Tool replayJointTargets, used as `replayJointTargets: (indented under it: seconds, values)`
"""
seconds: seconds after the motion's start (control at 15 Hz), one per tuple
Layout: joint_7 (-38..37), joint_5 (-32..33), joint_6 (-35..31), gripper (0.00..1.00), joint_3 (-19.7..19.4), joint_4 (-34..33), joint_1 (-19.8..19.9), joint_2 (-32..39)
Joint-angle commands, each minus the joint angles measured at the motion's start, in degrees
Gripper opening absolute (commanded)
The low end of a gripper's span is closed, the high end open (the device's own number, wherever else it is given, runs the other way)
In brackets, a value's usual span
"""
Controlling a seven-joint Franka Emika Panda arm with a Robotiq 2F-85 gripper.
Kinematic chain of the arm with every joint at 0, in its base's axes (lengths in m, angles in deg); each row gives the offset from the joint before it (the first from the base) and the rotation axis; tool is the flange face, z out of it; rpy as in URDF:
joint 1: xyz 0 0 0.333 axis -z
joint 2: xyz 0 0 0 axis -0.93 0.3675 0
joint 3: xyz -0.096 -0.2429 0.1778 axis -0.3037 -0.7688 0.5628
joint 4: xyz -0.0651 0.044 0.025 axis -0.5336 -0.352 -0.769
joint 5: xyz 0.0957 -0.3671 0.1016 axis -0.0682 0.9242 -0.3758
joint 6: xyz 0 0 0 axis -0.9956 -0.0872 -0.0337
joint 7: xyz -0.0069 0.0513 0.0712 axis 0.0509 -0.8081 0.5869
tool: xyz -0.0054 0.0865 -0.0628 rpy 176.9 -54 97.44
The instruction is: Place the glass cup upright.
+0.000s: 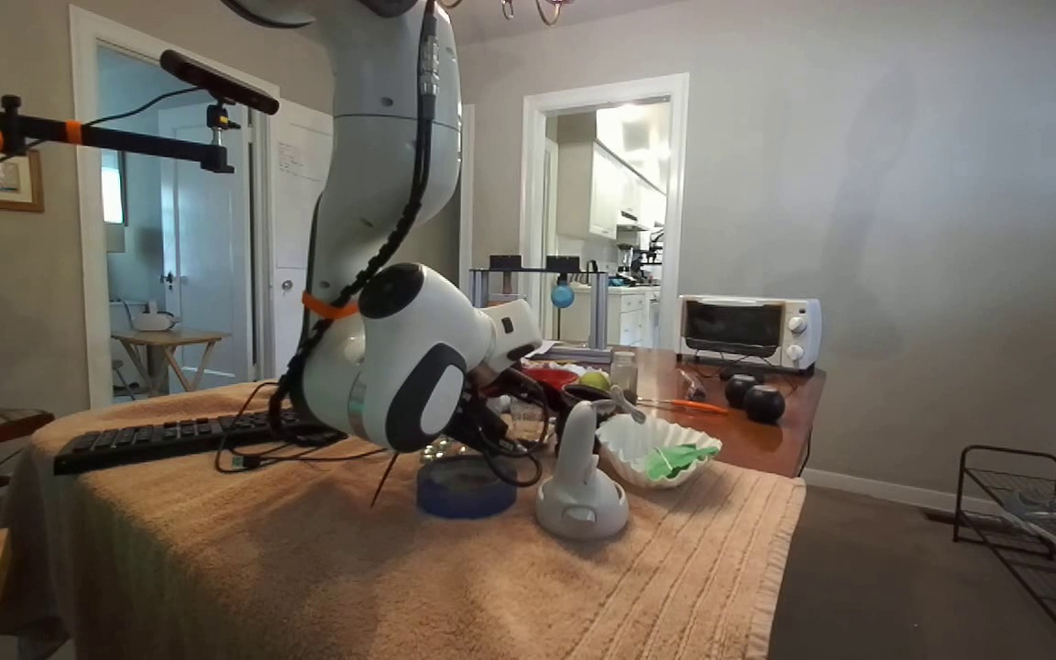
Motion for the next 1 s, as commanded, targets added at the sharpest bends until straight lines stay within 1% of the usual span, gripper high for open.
replayJointTargets:
  seconds: [0.0,0.47,0.93]
  values:
    - [1.1,-0.5,0.8,1.00,-0.2,0.8,-0.5,-0.7]
    - [0.6,0.3,-0.5,1.00,1.1,2.1,-0.6,-2.4]
    - [0.0,-0.4,-0.4,1.00,2.3,2.9,-0.9,-6.2]
